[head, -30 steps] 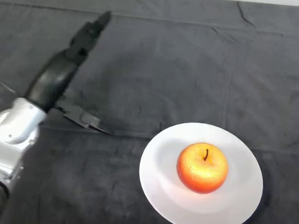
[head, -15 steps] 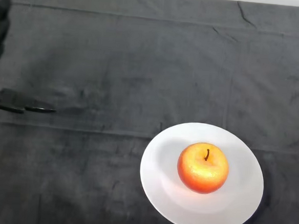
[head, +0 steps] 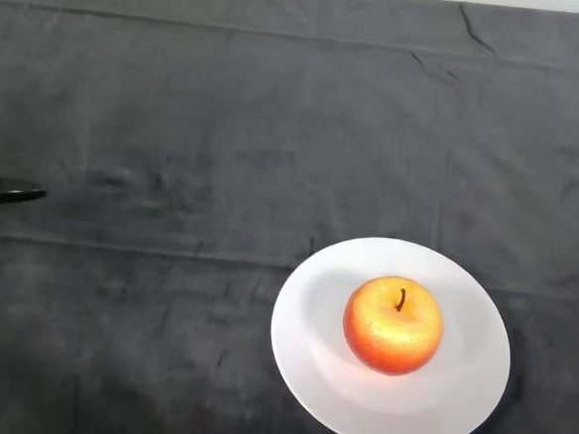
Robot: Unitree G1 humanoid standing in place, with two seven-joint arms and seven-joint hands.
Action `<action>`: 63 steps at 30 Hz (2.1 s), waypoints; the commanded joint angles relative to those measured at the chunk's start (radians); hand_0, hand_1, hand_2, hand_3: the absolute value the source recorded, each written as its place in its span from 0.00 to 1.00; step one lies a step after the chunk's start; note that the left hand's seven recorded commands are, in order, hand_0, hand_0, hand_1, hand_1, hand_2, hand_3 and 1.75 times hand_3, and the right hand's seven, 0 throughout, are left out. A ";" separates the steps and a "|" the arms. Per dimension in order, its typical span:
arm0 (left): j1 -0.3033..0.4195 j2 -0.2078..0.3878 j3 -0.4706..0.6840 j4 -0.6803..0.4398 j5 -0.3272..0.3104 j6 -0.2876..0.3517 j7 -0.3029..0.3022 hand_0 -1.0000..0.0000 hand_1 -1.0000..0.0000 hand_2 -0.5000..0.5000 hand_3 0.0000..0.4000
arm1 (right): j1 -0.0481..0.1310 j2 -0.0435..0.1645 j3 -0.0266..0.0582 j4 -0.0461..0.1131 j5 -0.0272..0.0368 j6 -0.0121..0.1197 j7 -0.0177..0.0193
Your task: Move the apple to the plate
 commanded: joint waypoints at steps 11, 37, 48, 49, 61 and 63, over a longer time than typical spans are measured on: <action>0.078 0.096 0.077 0.074 -0.022 0.000 0.093 1.00 1.00 0.50 0.00 | 0.027 -0.004 -0.0097 0.023 0.0047 -0.006 0.0036; 0.073 0.096 0.082 0.059 0.043 0.085 0.204 1.00 1.00 0.50 0.00 | 0.026 -0.004 -0.0089 0.028 0.0048 -0.009 0.0024; 0.073 0.092 0.088 0.049 0.054 0.089 0.208 1.00 1.00 0.50 0.00 | 0.026 -0.004 -0.0087 0.028 0.0050 -0.010 0.0022; 0.073 0.092 0.089 0.048 0.055 0.088 0.208 1.00 1.00 0.50 0.00 | 0.026 -0.004 -0.0087 0.028 0.0051 -0.010 0.0022; 0.074 0.087 0.097 0.042 0.064 0.088 0.207 1.00 1.00 0.50 0.00 | 0.026 -0.004 -0.0085 0.028 0.0053 -0.010 0.0021; 0.075 0.087 0.099 0.041 0.065 0.088 0.207 1.00 1.00 0.50 0.00 | 0.026 -0.004 -0.0085 0.028 0.0053 -0.010 0.0021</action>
